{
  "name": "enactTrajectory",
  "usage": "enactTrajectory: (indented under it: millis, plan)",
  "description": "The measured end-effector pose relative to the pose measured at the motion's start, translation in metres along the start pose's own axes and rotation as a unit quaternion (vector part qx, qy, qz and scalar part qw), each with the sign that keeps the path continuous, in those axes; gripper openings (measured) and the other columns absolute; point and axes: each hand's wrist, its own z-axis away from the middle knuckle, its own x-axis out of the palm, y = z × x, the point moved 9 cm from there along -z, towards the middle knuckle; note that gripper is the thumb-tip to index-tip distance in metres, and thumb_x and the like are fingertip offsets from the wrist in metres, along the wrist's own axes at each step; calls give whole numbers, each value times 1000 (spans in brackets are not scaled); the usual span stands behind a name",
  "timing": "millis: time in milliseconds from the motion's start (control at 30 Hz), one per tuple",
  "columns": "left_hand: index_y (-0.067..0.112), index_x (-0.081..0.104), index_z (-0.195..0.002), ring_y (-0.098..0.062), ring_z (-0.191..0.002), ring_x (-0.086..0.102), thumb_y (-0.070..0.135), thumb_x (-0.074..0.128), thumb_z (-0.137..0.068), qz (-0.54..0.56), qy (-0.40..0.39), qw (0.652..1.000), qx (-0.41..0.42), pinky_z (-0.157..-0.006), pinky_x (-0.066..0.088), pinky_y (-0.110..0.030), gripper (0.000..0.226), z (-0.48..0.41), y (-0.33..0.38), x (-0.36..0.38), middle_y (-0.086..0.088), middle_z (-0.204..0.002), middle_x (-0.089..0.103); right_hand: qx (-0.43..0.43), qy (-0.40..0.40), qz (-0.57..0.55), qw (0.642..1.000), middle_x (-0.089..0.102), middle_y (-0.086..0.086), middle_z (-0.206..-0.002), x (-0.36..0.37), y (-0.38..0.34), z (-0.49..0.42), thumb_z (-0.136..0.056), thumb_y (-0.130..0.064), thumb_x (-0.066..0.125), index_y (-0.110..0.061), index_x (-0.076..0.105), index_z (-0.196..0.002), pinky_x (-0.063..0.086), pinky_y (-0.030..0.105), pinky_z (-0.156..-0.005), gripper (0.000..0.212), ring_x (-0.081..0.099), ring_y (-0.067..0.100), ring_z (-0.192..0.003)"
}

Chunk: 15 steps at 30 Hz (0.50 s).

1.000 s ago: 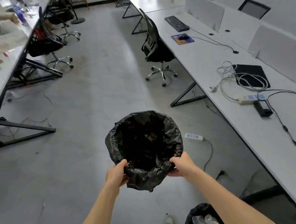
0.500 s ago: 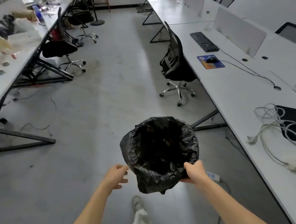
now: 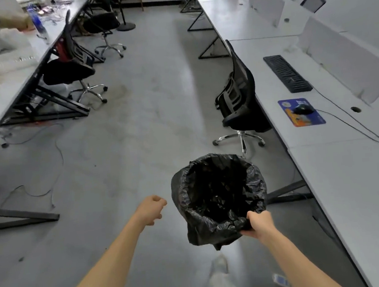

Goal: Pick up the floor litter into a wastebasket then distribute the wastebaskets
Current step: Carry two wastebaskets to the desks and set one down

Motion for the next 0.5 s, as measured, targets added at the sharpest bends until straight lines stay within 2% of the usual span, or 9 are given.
enactTrajectory:
  millis: [167, 233, 300, 400, 500]
  plan:
    - [20, 58, -111, -23, -103, 66, 34, 49, -94, -21, 7, 1000, -18, -64, 44, -26, 23, -110, 57, -6, -5, -112, 63, 47, -22, -14, 999, 55, 21, -113, 55, -65, -107, -91, 5, 55, 1, 35, -143, 59, 43, -49, 56, 65, 39, -84]
    - [19, 58, -114, -24, -96, 64, 32, 50, -95, -41, 17, 999, -21, -63, 43, -25, 24, -158, 78, -7, -6, -112, 62, 63, -19, -3, 998, 55, 22, -117, 73, -84, -152, -90, 6, 54, 1, 33, -143, 59, 45, -50, 57, 65, 42, -86]
    - [18, 55, -124, -22, -96, 58, 31, 51, -95, -55, 21, 998, -31, -74, 44, -27, 32, -201, 91, -5, -6, -122, 59, 85, -16, -5, 996, 53, 24, -123, 89, -98, -190, -89, 9, 53, 1, 36, -138, 60, 48, -52, 52, 63, 45, -96]
    - [19, 49, -133, -25, -111, 57, 32, 51, -94, -84, 3, 995, -62, -93, 46, -32, 41, -261, 99, 9, -5, -132, 57, 120, 10, -6, 993, 52, 24, -125, 105, -105, -250, -88, 10, 52, -1, 37, -138, 59, 49, -51, 53, 61, 46, -99]
    - [20, 46, -137, -26, -121, 55, 32, 51, -94, -133, -26, 988, -70, -99, 46, -34, 44, -327, 100, 32, -7, -139, 53, 137, 36, -3, 990, 53, 23, -126, 121, -101, -311, -89, 9, 52, 0, 40, -132, 58, 48, -48, 46, 62, 46, -99]
